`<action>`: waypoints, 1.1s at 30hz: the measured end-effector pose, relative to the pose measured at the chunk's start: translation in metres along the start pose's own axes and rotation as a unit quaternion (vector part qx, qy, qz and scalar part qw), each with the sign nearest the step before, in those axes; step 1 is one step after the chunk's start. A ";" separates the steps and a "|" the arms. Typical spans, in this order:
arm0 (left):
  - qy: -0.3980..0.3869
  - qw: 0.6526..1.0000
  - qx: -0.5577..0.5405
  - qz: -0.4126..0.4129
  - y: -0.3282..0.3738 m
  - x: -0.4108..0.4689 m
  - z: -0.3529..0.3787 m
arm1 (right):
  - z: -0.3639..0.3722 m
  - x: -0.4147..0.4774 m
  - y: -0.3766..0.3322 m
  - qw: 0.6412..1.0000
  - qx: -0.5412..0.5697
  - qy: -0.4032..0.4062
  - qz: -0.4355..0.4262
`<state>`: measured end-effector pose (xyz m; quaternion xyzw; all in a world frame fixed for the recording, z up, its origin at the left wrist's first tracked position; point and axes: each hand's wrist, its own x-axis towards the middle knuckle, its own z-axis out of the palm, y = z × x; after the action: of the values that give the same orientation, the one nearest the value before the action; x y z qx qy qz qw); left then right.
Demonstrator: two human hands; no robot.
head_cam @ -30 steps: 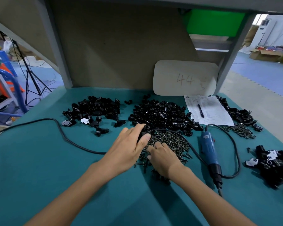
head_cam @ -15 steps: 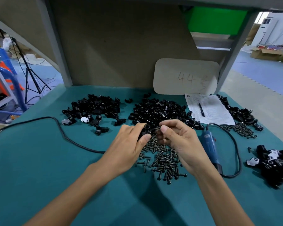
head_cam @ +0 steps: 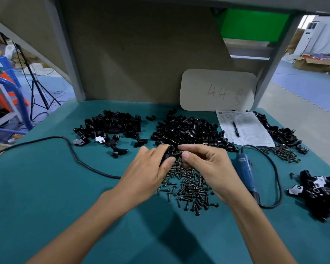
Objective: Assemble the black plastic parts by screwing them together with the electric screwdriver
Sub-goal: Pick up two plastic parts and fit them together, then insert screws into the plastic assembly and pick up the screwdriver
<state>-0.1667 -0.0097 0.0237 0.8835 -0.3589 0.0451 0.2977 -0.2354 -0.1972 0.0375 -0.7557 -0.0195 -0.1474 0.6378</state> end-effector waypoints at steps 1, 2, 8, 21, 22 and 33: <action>0.001 1.000 0.002 0.001 0.000 0.000 0.000 | 0.000 0.000 0.000 1.000 0.003 -0.003 0.003; 0.001 1.000 0.006 0.002 0.000 0.000 0.000 | 0.000 0.000 0.000 1.000 0.010 -0.005 0.007; 0.009 0.999 0.047 0.009 0.001 -0.001 0.001 | 0.002 0.001 0.001 1.000 -0.022 -0.001 0.000; 0.020 0.993 0.112 0.035 0.007 0.000 -0.003 | 0.000 0.001 -0.007 0.987 -0.150 -0.054 0.008; 0.020 0.993 0.114 0.034 0.007 0.001 -0.003 | -0.001 0.001 -0.008 0.987 -0.150 -0.056 0.007; 0.026 0.994 0.104 0.037 -0.007 0.002 0.019 | -0.049 0.001 0.016 0.918 -0.391 0.022 0.060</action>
<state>-0.1634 -0.0174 0.0057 0.8944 -0.3767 0.1160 0.2113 -0.2405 -0.2482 0.0297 -0.9414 0.0987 -0.1212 0.2990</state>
